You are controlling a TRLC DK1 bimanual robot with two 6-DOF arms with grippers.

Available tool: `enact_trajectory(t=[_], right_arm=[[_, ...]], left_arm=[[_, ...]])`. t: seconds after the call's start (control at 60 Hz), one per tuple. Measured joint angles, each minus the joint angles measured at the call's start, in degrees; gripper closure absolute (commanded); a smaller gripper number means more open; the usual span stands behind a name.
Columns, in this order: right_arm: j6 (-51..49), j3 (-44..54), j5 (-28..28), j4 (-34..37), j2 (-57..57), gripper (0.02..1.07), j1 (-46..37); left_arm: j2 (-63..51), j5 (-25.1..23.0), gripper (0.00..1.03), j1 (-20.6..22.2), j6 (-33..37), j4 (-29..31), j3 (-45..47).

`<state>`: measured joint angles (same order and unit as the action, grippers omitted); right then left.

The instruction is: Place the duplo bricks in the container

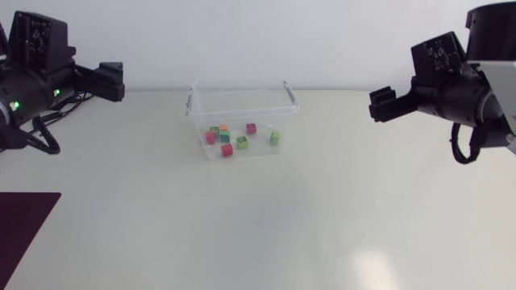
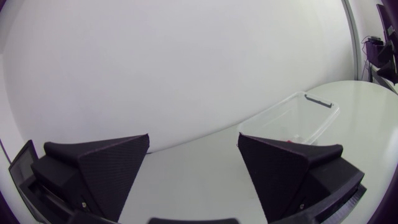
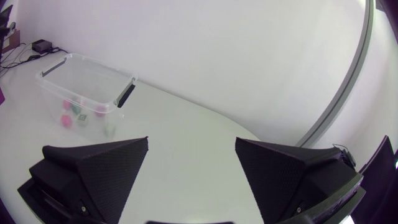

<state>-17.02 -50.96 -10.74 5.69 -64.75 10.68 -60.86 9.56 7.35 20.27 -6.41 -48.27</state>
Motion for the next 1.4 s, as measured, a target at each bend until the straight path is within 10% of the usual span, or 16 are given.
enact_trajectory(t=[0.567,1.4], right_arm=[[-1.22,17.44,-1.44,-2.64,23.69,0.06,-9.49],[-3.87,42.12,-1.09,-2.84,64.24,0.06,-10.47]], left_arm=[[16.02,-2.49,0.04,-9.09,-0.83,-10.05,24.63],[32.02,-3.74,0.04,-9.88,-0.79,-16.15,43.21]])
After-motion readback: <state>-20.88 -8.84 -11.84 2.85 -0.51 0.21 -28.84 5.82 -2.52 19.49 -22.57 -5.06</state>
